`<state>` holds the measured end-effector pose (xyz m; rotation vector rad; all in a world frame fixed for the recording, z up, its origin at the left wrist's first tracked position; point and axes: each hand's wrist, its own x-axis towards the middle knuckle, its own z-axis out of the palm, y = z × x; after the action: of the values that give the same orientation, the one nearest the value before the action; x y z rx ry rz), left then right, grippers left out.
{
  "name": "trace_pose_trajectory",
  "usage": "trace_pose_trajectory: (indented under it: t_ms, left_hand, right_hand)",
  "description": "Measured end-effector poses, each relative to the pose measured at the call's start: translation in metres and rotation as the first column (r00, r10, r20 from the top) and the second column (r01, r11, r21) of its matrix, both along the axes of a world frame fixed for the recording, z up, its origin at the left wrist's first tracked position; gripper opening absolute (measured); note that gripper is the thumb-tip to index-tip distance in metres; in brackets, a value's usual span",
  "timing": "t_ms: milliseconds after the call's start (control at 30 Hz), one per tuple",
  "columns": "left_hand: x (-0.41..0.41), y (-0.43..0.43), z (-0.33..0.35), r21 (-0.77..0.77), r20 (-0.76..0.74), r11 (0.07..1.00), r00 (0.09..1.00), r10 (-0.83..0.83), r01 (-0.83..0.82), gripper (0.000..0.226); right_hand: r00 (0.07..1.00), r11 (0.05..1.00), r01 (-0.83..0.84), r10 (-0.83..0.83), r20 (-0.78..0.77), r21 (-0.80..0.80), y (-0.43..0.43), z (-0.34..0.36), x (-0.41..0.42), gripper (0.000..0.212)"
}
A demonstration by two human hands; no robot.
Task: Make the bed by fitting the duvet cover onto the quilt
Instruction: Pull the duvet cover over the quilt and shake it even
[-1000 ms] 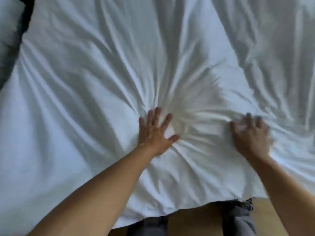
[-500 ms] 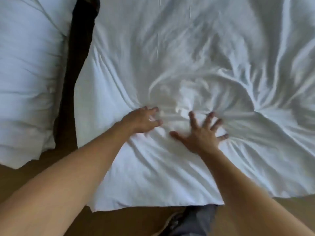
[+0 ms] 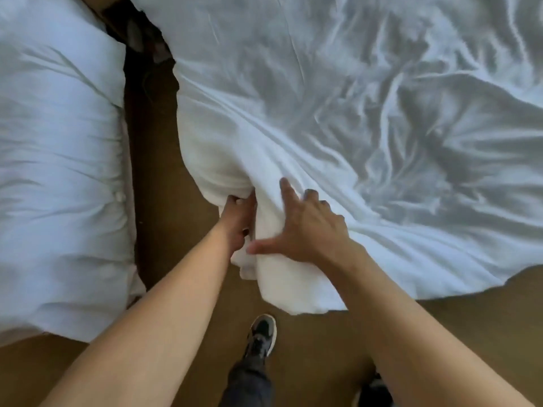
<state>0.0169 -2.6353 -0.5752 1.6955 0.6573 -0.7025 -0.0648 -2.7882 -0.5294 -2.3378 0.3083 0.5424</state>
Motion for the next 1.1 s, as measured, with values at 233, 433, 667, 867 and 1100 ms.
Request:
trace_pose_trajectory:
  t_ms: [233, 433, 667, 867, 1100]
  left_hand:
    - [-0.014, 0.063, -0.014, -0.671, -0.321, 0.643, 0.926, 0.196, -0.369, 0.046]
    - [-0.020, 0.025, -0.010, -0.607, -0.142, 0.784, 0.953, -0.268, 0.130, 0.034]
    - [-0.048, 0.109, -0.018, -0.494, -0.156, 0.863, 0.965, -0.211, 0.108, 0.047]
    - [-0.122, 0.243, -0.061, -0.126, -0.358, 0.991, 0.929, -0.096, 0.054, 0.090]
    - [-0.123, 0.229, -0.091, 0.172, -0.496, 0.941, 0.851, -0.173, 0.292, 0.099]
  right_hand:
    - [0.920, 0.892, 0.389, -0.391, -0.036, 0.230, -0.024, 0.010, 0.029, 0.016]
    - [0.831, 0.779, 0.555, -0.530, -0.167, 0.292, -0.020, 0.020, 0.022, 0.027]
    - [0.941, 0.934, 0.305, -0.325, -0.088, -0.187, 0.012, -0.019, 0.010, 0.032]
    - [0.982, 0.965, 0.007, -0.056, -0.180, -0.263, 0.090, -0.072, -0.024, 0.108]
    - [0.997, 0.929, -0.079, 0.066, -0.047, -0.363, 0.130, -0.091, 0.005, 0.102]
